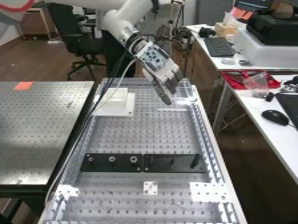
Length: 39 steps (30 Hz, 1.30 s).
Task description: Grab the chopstick and place it in the clear container
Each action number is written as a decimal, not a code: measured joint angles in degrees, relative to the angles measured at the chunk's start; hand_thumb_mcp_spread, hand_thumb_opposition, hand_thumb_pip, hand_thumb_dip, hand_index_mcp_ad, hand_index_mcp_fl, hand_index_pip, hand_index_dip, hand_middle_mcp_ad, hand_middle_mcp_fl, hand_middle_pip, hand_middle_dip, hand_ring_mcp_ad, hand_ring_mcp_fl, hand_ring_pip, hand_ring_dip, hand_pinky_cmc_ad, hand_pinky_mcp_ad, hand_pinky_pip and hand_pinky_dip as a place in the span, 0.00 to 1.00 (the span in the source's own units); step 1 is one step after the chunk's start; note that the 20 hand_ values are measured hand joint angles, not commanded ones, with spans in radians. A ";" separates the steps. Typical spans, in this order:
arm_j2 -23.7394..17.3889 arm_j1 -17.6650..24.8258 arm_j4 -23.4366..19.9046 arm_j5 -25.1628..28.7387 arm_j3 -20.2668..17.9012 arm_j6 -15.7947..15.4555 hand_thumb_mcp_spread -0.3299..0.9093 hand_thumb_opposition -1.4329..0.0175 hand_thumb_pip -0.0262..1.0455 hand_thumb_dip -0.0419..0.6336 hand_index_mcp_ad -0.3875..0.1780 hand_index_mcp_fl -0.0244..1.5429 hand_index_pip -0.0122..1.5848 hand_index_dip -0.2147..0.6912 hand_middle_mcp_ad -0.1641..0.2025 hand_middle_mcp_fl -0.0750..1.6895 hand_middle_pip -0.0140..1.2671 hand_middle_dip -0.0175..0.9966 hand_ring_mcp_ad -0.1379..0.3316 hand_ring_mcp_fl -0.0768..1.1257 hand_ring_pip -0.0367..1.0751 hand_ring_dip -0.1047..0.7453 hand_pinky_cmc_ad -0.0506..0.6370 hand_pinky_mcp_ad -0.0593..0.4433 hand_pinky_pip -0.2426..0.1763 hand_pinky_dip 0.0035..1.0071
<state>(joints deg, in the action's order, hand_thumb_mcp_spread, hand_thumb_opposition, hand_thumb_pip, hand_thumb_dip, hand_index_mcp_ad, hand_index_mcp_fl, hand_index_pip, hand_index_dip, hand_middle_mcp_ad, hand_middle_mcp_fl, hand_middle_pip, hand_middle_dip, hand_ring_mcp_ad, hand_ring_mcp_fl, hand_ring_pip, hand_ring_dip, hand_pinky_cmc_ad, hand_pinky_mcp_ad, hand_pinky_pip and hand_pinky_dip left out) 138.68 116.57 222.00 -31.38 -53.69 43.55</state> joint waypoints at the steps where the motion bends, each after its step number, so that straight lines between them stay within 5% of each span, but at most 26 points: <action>1: 0.08 -0.01 0.17 -0.01 0.09 0.06 0.81 0.24 0.47 0.51 0.59 0.64 0.57 0.33 0.58 0.66 0.44 0.63 0.20 0.92 0.10 0.72 0.63 0.69 0.93 0.41; 15: 2.92 -0.08 4.93 -0.96 3.80 2.05 0.81 0.23 0.47 0.51 0.60 0.64 0.57 0.36 0.58 0.67 0.44 0.63 0.21 0.92 0.10 0.72 0.63 0.69 0.92 0.45; 28: 4.45 -0.20 6.85 -2.20 6.24 -0.01 0.81 0.23 0.47 0.51 0.60 0.64 0.56 0.35 0.59 0.67 0.44 0.63 0.20 0.92 0.11 0.72 0.62 0.70 0.88 0.49; 37: 4.30 -0.32 5.99 -3.32 5.70 -1.41 0.78 0.21 0.47 0.51 0.60 0.66 0.57 0.37 0.58 0.68 0.50 0.61 0.22 0.92 0.13 0.69 0.62 0.70 0.85 0.56; 39: 4.02 -0.35 5.49 -3.61 5.27 -1.76 0.76 0.21 0.47 0.51 0.60 0.65 0.58 0.37 0.59 0.72 0.58 0.61 0.22 0.92 0.13 0.68 0.63 0.70 0.85 0.58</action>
<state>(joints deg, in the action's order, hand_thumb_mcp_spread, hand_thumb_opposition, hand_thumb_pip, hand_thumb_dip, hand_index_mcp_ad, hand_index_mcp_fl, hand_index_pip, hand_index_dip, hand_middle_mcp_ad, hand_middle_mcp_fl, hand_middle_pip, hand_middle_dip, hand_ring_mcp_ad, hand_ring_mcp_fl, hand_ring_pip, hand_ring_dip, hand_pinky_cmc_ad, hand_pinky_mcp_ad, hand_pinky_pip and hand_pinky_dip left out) 142.70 116.22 227.48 -34.99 -48.42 41.79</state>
